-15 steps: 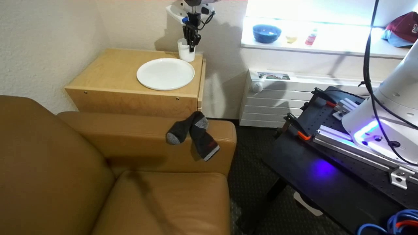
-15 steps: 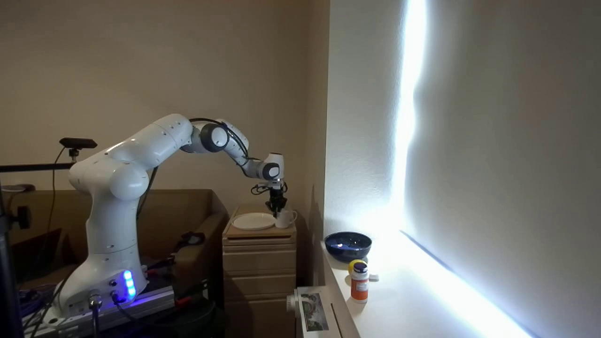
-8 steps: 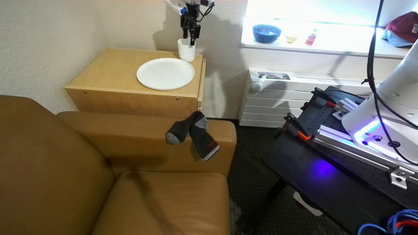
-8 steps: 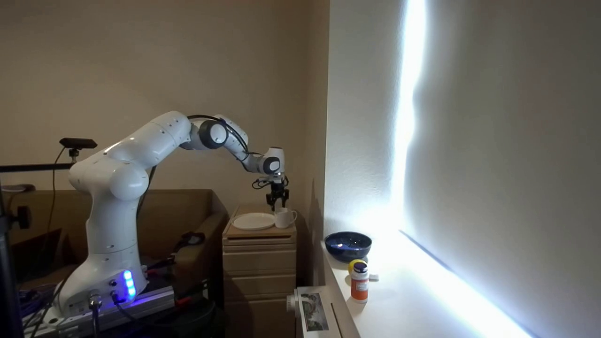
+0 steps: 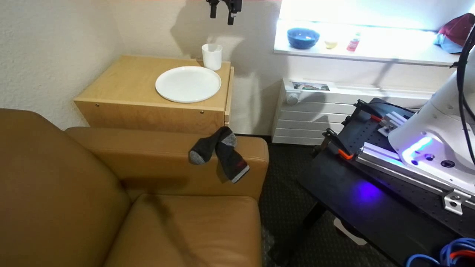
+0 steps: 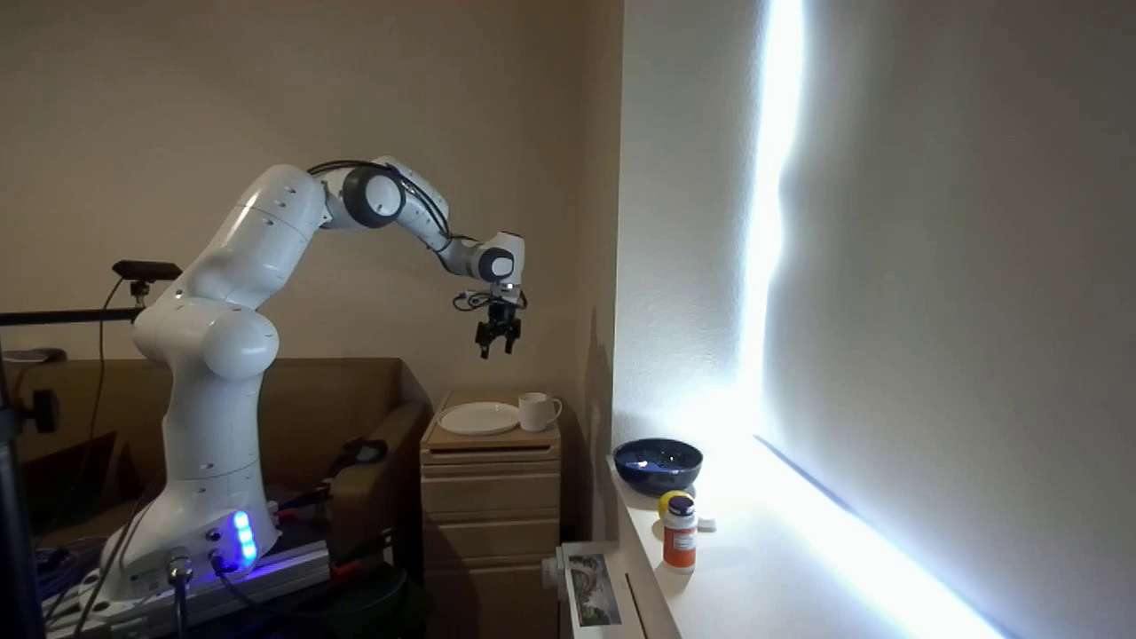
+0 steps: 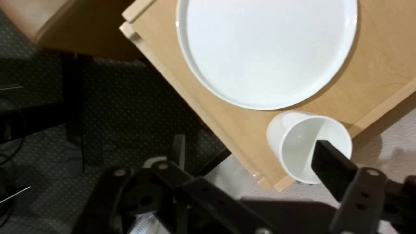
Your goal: Put the mug on the nightstand and put the lemon in the bowl on the plate
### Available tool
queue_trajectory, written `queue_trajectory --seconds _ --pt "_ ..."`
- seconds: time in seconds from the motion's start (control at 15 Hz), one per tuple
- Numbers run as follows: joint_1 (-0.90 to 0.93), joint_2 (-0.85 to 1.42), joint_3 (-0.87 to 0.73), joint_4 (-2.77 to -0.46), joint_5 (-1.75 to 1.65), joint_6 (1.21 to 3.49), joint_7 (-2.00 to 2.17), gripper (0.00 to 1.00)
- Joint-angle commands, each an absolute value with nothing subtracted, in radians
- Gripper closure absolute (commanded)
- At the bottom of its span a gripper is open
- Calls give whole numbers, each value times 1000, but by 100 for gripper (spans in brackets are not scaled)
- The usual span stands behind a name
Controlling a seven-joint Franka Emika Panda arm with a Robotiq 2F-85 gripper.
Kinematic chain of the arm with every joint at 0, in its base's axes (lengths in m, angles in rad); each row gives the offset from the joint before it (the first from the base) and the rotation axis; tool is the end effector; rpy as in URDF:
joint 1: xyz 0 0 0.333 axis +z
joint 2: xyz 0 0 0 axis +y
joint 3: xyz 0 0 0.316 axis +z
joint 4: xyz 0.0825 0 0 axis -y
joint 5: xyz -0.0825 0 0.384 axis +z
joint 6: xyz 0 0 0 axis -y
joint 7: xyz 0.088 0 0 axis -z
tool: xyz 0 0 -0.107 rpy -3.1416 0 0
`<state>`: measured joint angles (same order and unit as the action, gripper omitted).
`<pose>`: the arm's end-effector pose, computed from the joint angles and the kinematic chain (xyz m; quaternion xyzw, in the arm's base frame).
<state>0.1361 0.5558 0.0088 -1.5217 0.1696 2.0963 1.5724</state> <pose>0.6945 0.1086 0.3390 -0.7252 0.6843 0.0514 0.0567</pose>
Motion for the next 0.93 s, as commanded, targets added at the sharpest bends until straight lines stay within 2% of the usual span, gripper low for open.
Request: queue_trajectory --seconds 0.0,0.13,0.27,0.33,0.6,0.87 --pt "153 347 -48 -1763 78 1972 1640 0" --pt "148 264 -80 -1867 -6 1948 1726 0" --pt "118 171 -95 -1977 -38 2046 1798 0" --pt "117 286 -66 -1831 -21 1967 1755 0" --pt "95 189 -76 -1938 -30 2008 1781 0" --pt "30 282 -115 -1899 58 2065 1888 0"
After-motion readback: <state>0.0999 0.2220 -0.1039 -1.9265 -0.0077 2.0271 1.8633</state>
